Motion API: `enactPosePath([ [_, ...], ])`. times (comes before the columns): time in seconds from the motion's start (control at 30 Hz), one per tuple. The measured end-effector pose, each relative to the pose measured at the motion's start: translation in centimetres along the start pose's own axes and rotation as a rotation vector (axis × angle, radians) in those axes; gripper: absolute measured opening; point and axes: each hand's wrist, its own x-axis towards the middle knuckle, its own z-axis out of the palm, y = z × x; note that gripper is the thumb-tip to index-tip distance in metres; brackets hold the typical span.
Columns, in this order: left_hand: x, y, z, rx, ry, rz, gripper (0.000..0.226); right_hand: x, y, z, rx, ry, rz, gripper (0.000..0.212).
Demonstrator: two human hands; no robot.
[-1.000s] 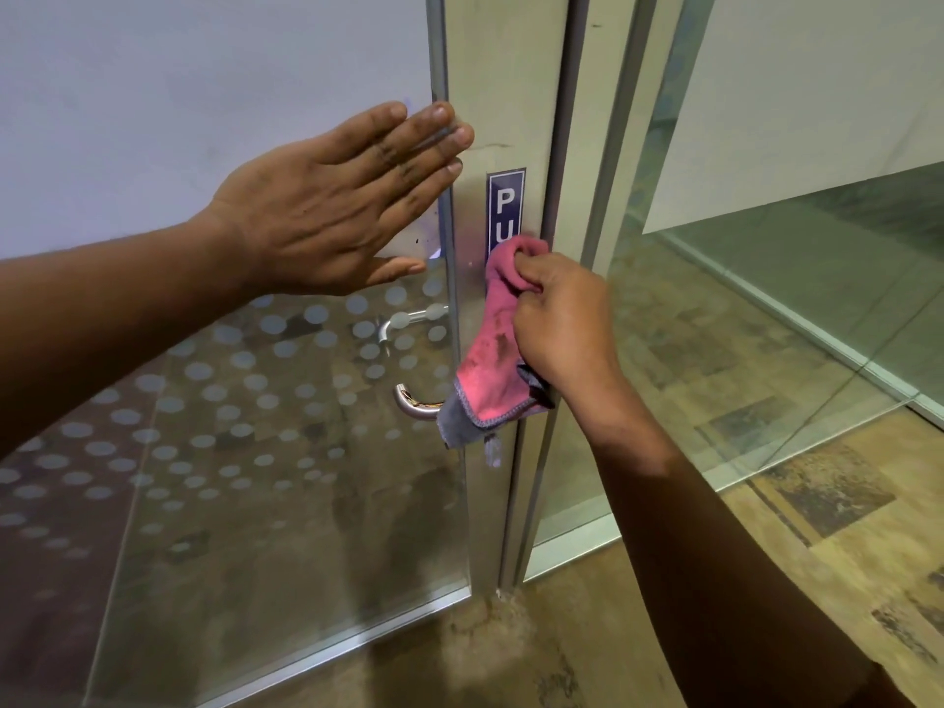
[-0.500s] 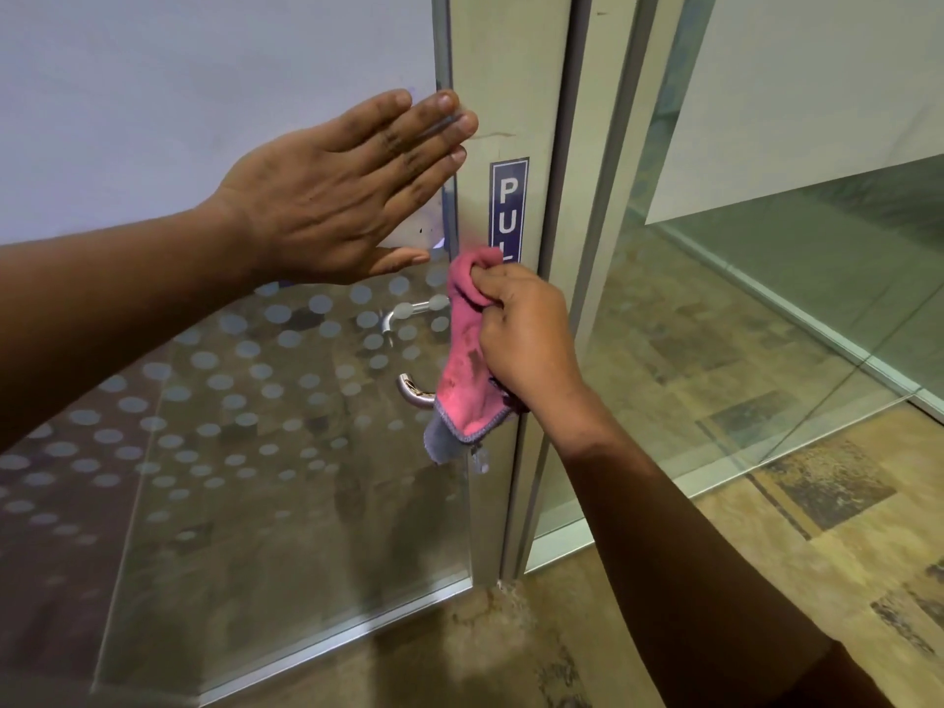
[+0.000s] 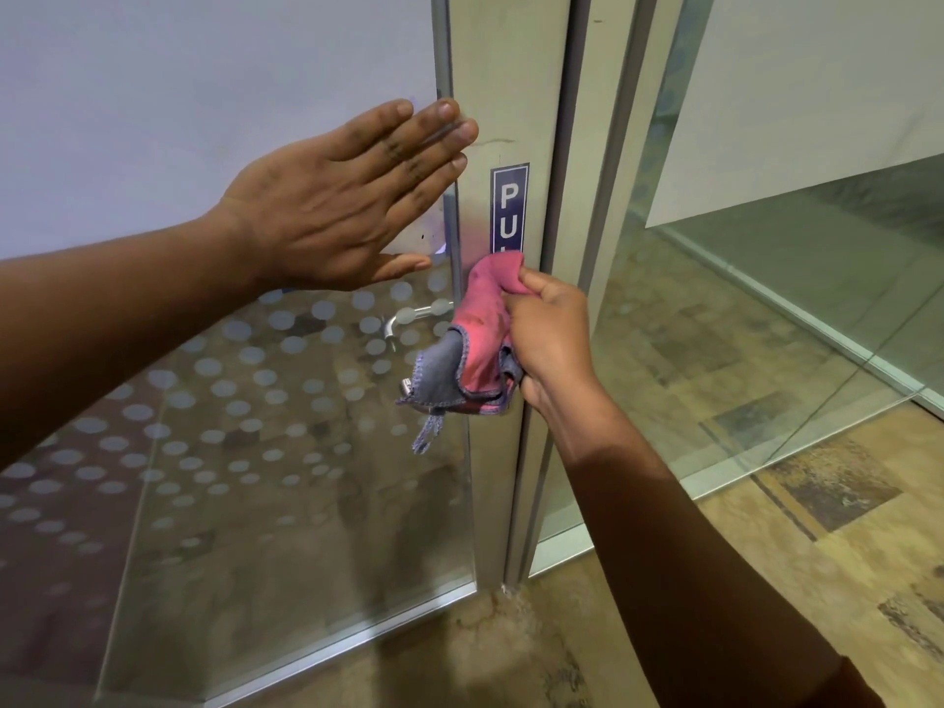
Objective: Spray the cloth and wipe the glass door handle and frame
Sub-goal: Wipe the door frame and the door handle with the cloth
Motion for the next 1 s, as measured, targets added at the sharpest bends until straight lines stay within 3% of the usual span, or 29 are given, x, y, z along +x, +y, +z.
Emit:
enactPosePath([
  [0.27, -0.1, 0.0, 0.0, 0.031, -0.036, -0.002, 0.087, 2.1, -5.5, -0.1, 0.021, -0.019, -0.318, 0.031],
  [0.4, 0.1, -0.2, -0.2, -0.023, -0.063, 0.006, 0.085, 1.7, -6.0, -0.5, -0.269, -0.162, -0.444, 0.033],
  [0.53, -0.1, -0.1, 0.0, 0.003, -0.070, 0.000, 0.084, 1.5, -7.4, -5.5, -0.664, -0.289, -0.510, 0.030],
  [0.73, 0.1, -0.2, -0.4, -0.048, -0.064, -0.006, 0.084, 1.6, -3.9, -8.7, -1.249, -0.534, -0.433, 0.041],
  [1.0, 0.0, -0.1, -0.4, -0.042, -0.077, -0.002, 0.085, 2.2, -0.5, -6.1, -1.200, -0.400, -0.534, 0.043],
])
